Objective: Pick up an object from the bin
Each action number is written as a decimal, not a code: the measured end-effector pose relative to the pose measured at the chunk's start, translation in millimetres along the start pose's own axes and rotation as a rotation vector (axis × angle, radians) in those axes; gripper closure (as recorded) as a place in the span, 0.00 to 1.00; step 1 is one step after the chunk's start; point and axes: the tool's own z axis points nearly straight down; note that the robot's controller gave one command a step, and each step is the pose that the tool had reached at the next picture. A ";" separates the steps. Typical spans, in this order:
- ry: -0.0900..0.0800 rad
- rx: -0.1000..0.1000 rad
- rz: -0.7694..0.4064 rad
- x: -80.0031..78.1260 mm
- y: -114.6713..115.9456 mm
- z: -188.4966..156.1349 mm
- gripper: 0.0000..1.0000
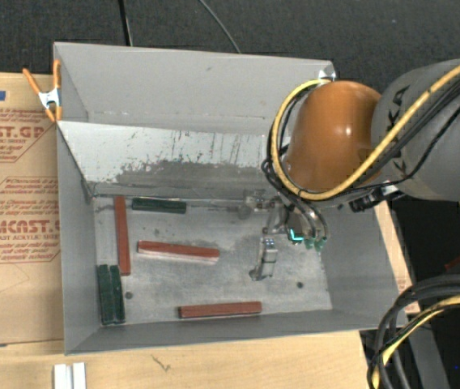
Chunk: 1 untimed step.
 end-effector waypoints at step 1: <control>-0.008 0.000 0.000 -1.7 -0.1 -4.0 0.00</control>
Offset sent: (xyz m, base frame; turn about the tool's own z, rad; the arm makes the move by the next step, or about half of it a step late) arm 0.0343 0.0932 -0.1235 0.0262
